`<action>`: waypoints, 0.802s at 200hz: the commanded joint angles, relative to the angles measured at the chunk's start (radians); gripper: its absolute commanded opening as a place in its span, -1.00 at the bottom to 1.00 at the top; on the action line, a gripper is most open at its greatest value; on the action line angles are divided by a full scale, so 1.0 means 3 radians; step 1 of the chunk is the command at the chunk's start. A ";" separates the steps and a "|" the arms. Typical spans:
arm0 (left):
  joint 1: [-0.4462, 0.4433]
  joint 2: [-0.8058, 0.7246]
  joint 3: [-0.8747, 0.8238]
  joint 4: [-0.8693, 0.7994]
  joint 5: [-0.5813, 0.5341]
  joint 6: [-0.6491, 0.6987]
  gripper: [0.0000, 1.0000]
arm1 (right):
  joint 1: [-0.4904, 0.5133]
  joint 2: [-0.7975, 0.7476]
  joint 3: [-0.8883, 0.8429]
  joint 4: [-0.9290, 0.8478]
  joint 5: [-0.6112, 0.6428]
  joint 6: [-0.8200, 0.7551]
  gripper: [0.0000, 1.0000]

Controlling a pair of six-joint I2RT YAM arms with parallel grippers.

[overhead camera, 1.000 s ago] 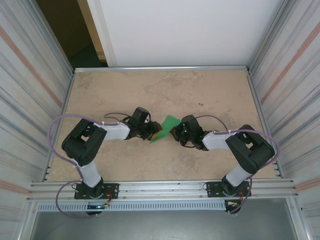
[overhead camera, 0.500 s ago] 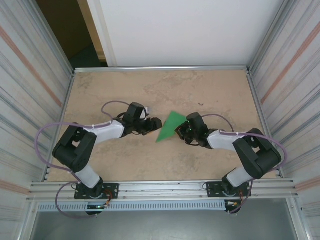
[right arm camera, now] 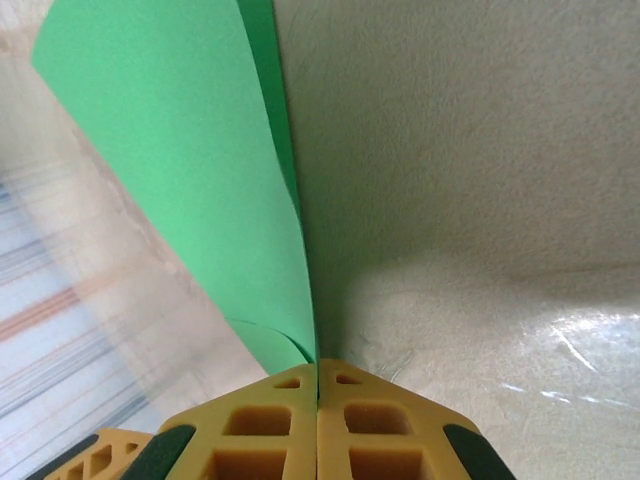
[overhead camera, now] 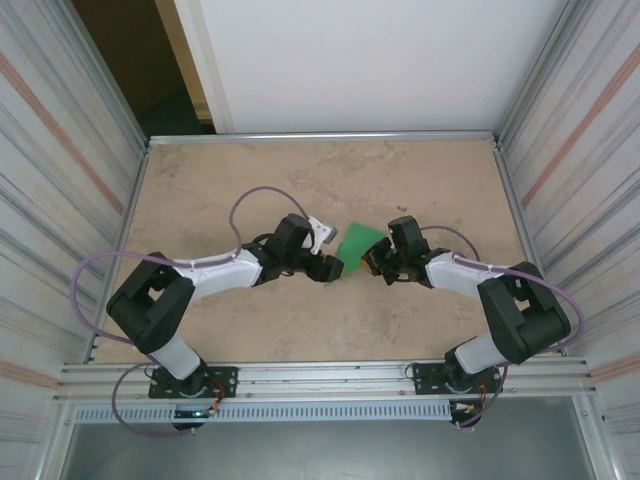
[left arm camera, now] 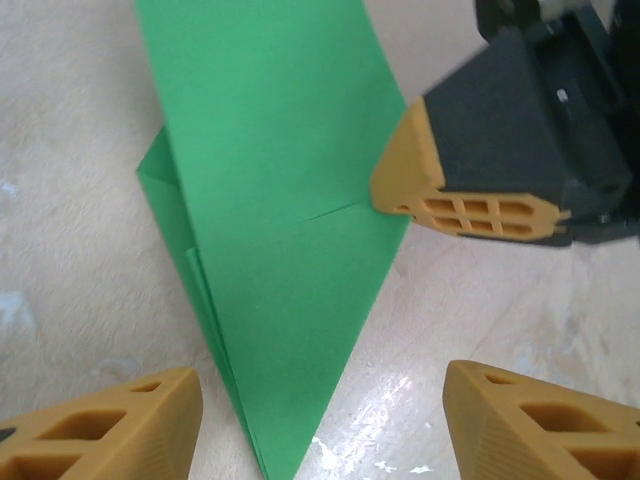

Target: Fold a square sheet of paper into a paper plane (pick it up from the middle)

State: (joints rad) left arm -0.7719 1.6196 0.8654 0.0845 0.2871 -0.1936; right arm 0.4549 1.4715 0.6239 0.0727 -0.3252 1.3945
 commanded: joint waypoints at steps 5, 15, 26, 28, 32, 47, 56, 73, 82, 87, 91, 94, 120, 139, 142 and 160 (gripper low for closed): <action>-0.0200 0.0006 0.0016 0.0123 -0.0285 0.0915 0.30 | -0.0038 -0.0113 0.0128 -0.0129 -0.0178 -0.0053 -0.88; -0.0238 0.0040 0.0065 0.0054 -0.0308 0.1046 0.29 | -0.0049 -0.0119 0.0139 -0.0136 -0.0203 -0.0047 -0.88; -0.0254 0.0084 0.0105 0.0028 -0.0287 0.1121 0.27 | -0.0054 -0.0113 0.0158 -0.0140 -0.0238 -0.0045 -0.88; -0.0254 0.0091 0.0106 0.0030 -0.0290 0.1134 0.27 | -0.0056 -0.0106 0.0162 -0.0140 -0.0249 -0.0046 -0.88; -0.0261 0.0106 0.0107 0.0042 -0.0291 0.1156 0.27 | -0.0059 -0.0100 0.0174 -0.0143 -0.0257 -0.0051 -0.88; -0.0269 0.0159 0.0116 0.0108 -0.0288 0.1227 0.23 | -0.0059 -0.0073 0.0203 -0.0150 -0.0287 -0.0053 -0.88; -0.0265 0.0200 0.0142 0.0127 -0.0300 0.1266 0.20 | -0.0059 -0.0049 0.0216 -0.0145 -0.0301 -0.0057 -0.88; -0.0268 0.0274 0.0172 0.0160 -0.0331 0.1331 0.11 | -0.0059 -0.0021 0.0226 -0.0135 -0.0319 -0.0056 -0.88; -0.0267 0.0313 0.0185 0.0174 -0.0347 0.1359 0.06 | -0.0059 -0.0005 0.0234 -0.0137 -0.0323 -0.0062 -0.88; -0.0270 0.0331 0.0191 0.0181 -0.0353 0.1379 0.04 | -0.0059 0.0005 0.0239 -0.0140 -0.0325 -0.0062 -0.88; -0.0268 0.0349 0.0195 0.0183 -0.0358 0.1388 0.01 | -0.0055 0.0010 0.0242 -0.0140 -0.0331 -0.0061 -0.88; -0.0267 0.0358 0.0201 0.0190 -0.0365 0.1394 -0.01 | -0.0058 0.0015 0.0242 -0.0140 -0.0329 -0.0057 -0.88; -0.0270 0.0435 0.0227 0.0209 -0.0417 0.1430 -0.09 | -0.0049 0.0053 0.0259 -0.0135 -0.0348 -0.0058 -0.87; -0.0269 0.0481 0.0226 0.0237 -0.0452 0.1441 -0.16 | -0.0038 0.0080 0.0267 -0.0125 -0.0370 -0.0054 -0.86; -0.0268 0.0487 0.0224 0.0240 -0.0466 0.1438 -0.17 | -0.0036 0.0085 0.0265 -0.0123 -0.0373 -0.0052 -0.86; -0.0270 0.0529 0.0206 0.0305 -0.0575 0.1423 -0.26 | -0.0025 0.0104 0.0265 -0.0096 -0.0388 -0.0037 -0.86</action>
State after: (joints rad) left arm -0.8524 1.7569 0.9077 0.1322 0.1631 0.2131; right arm 0.4446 1.4853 0.6773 0.0513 -0.4210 1.3945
